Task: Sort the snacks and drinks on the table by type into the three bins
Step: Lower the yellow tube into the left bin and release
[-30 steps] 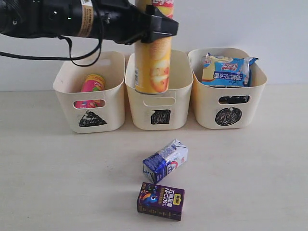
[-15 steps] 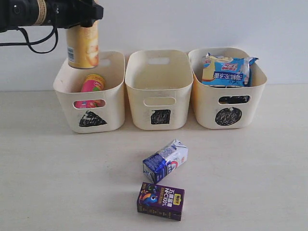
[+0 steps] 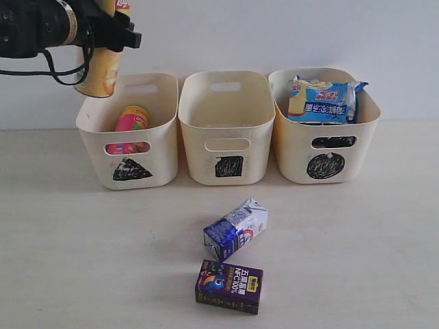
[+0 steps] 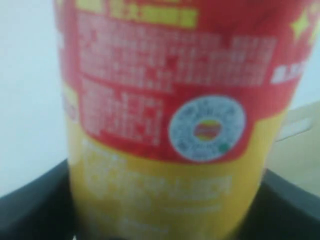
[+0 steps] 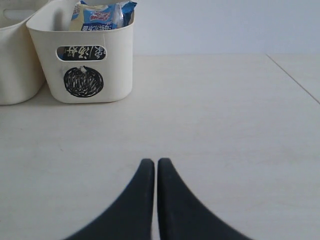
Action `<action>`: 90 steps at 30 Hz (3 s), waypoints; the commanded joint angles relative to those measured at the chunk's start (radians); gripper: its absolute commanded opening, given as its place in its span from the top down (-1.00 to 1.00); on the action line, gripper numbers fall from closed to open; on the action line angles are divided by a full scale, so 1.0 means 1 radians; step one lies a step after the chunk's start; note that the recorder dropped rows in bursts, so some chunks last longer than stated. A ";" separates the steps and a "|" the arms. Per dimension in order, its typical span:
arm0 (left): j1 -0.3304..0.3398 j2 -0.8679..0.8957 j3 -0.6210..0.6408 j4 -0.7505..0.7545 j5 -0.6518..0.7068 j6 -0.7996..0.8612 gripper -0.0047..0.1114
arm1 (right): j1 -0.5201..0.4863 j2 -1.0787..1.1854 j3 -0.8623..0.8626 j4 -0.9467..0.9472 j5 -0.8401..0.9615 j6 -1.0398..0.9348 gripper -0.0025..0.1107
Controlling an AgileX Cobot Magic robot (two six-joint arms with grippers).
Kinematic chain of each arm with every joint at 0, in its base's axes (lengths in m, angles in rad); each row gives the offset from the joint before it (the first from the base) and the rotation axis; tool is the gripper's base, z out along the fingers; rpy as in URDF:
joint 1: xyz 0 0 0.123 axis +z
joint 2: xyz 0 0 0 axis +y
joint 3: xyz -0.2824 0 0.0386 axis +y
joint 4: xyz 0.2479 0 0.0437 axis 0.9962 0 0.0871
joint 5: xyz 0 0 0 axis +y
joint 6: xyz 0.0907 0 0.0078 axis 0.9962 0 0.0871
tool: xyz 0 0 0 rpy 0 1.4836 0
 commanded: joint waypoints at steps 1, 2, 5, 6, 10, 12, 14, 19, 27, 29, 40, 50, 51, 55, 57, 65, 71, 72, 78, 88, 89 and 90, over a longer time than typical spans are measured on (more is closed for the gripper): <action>-0.007 0.028 -0.027 -0.006 0.122 0.184 0.84 | 0.002 -0.005 0.004 -0.004 -0.008 -0.006 0.96; -0.007 0.033 -0.027 -0.006 0.130 0.210 0.84 | 0.002 -0.005 0.004 -0.004 -0.008 -0.006 0.96; -0.011 0.038 -0.027 -0.041 0.194 0.285 0.84 | 0.002 -0.005 0.004 -0.004 -0.008 -0.006 0.96; -0.011 0.038 -0.027 -0.102 0.204 0.310 0.84 | 0.002 -0.005 0.004 -0.004 -0.008 -0.006 0.96; -0.023 0.038 -0.039 -0.577 0.230 0.653 0.84 | 0.002 -0.005 0.004 -0.004 -0.008 -0.006 0.96; -0.030 0.038 -0.062 -0.800 0.266 0.854 0.84 | 0.002 -0.005 0.004 -0.004 -0.008 -0.006 0.96; -0.030 0.038 -0.104 -1.032 0.318 1.086 0.84 | 0.002 -0.005 0.004 -0.004 -0.008 -0.006 0.96; -0.030 0.048 -0.330 -1.507 0.530 1.423 0.84 | 0.002 -0.005 0.004 -0.004 -0.008 -0.006 0.96; -0.030 0.186 -0.462 -1.693 0.415 1.423 0.84 | 0.002 -0.005 0.004 -0.004 -0.008 -0.006 0.96; -0.030 0.214 -0.462 -1.716 0.378 1.423 0.84 | 0.002 -0.005 0.004 -0.004 -0.008 -0.006 0.96; -0.030 0.329 -0.462 -1.716 0.245 1.373 0.84 | 0.002 -0.005 0.004 -0.004 -0.008 -0.006 0.96; -0.030 0.364 -0.462 -1.716 0.282 1.373 0.56 | 0.002 -0.005 0.004 -0.004 -0.008 -0.006 0.96; -0.030 0.367 -0.462 -1.716 0.281 1.373 0.38 | 0.002 -0.005 0.004 -0.004 -0.008 -0.006 0.96; -0.030 0.368 -0.462 -1.716 0.284 1.373 -0.51 | 0.002 -0.005 0.004 -0.004 -0.008 -0.006 0.96; -0.030 0.368 -0.462 -1.716 0.282 1.373 -0.89 | 0.002 -0.005 0.004 -0.004 -0.008 -0.006 0.96; -0.030 0.354 -0.462 -1.709 0.330 1.376 -0.97 | 0.002 -0.005 0.004 -0.004 -0.008 -0.006 0.96; -0.030 0.307 -0.462 -1.683 0.384 1.393 -0.97 | 0.002 -0.005 0.004 -0.004 -0.008 -0.006 0.96; -0.030 0.296 -0.462 -1.670 0.394 1.393 -0.95 | 0.002 -0.005 0.004 -0.004 -0.008 -0.006 0.96; -0.030 0.235 -0.462 -1.592 0.508 1.440 -0.42 | 0.002 -0.005 0.004 -0.004 -0.008 -0.006 0.96; -0.030 0.175 -0.462 -1.596 0.649 1.528 0.84 | 0.002 -0.005 0.004 -0.004 -0.008 -0.006 0.96; -0.030 0.167 -0.462 -1.596 0.666 1.543 0.84 | 0.002 -0.005 0.004 -0.004 -0.008 -0.006 0.96; -0.030 0.163 -0.462 -1.596 0.680 1.560 0.84 | 0.002 -0.005 0.004 -0.004 -0.008 -0.006 0.96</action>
